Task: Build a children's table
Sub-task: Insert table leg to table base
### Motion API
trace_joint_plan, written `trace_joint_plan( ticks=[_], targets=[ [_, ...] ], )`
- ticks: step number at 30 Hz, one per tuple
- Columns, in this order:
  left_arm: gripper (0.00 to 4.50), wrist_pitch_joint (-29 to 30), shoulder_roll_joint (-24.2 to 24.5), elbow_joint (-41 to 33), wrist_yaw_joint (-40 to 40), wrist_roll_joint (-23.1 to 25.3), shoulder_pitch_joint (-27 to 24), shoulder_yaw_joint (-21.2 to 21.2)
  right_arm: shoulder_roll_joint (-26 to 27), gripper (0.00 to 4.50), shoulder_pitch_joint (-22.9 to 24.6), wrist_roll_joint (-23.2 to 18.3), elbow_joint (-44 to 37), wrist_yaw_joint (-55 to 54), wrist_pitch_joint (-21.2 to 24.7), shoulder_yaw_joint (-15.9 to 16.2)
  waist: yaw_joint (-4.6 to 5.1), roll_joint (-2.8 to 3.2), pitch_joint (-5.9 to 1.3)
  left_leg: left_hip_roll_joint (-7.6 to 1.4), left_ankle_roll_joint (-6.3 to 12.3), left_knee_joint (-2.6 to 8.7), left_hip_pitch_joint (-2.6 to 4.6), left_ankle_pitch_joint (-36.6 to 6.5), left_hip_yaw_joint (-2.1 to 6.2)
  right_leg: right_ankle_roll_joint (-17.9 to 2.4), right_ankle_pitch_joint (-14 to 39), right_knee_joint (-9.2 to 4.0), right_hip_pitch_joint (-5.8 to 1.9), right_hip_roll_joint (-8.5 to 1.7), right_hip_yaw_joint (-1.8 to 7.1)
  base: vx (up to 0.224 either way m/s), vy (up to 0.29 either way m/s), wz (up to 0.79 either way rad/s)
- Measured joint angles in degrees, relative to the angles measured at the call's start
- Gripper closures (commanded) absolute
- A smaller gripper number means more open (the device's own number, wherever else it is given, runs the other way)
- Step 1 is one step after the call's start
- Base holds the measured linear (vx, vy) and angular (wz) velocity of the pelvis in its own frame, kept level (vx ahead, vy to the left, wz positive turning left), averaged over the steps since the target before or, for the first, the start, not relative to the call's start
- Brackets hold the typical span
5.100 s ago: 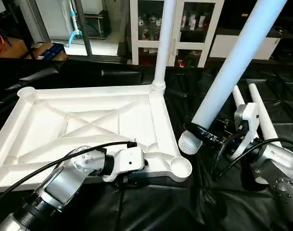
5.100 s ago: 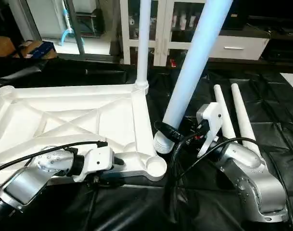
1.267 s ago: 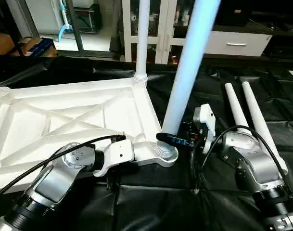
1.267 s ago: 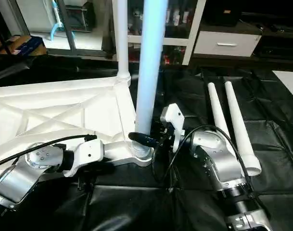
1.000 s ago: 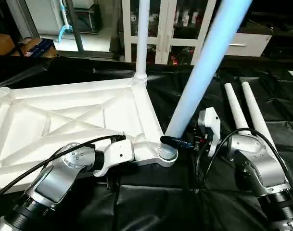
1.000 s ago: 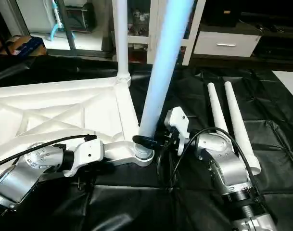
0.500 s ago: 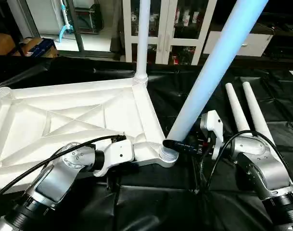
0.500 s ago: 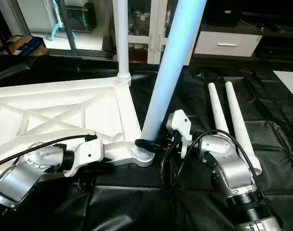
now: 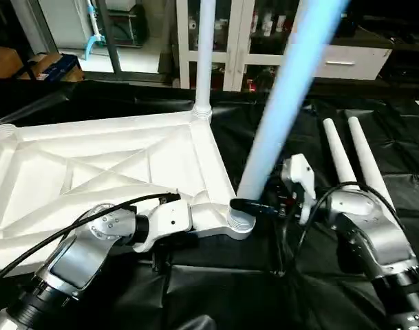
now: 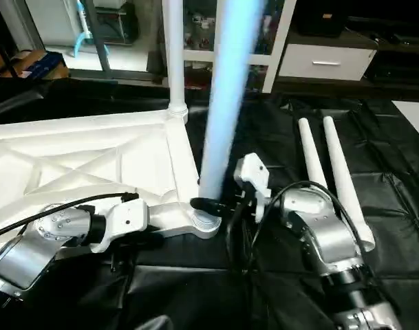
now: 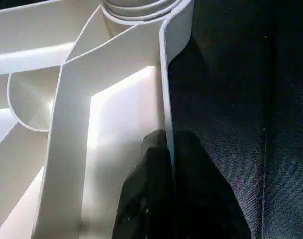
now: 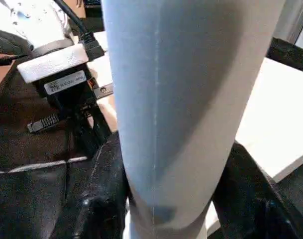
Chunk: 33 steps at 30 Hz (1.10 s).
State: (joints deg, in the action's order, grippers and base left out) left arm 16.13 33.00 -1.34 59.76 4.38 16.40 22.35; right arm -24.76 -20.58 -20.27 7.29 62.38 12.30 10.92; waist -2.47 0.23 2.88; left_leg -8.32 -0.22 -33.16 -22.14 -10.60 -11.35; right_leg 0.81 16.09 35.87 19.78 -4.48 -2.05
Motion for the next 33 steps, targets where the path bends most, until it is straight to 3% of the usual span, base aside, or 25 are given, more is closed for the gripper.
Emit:
trace_joint_plan(
  ticks=[14,33],
  targets=[
    [4.5,0.2,0.0,0.5,-0.4,0.4,0.0,-0.2,2.6,2.67,-1.8,-0.2,5.2,-0.9,-0.8,-1.2,0.54,-0.24,0.1,-0.02,-0.05,0.04,0.15,0.0,0.0,-0.3,-0.2,0.02,0.05,0.0,0.01,0.0,0.0,0.0],
    [4.5,0.2,-0.5,-0.1,-0.2,0.5,-0.1,0.3,1.0,2.67,7.4,-4.2,-1.1,-3.3,-0.9,-5.6,-0.61,-0.09,-0.3,-0.02,-0.05,0.33,0.16,0.0,-0.1,-0.3,-0.2,-0.61,-0.13,0.0,0.0,0.0,0.0,0.0]
  ],
)
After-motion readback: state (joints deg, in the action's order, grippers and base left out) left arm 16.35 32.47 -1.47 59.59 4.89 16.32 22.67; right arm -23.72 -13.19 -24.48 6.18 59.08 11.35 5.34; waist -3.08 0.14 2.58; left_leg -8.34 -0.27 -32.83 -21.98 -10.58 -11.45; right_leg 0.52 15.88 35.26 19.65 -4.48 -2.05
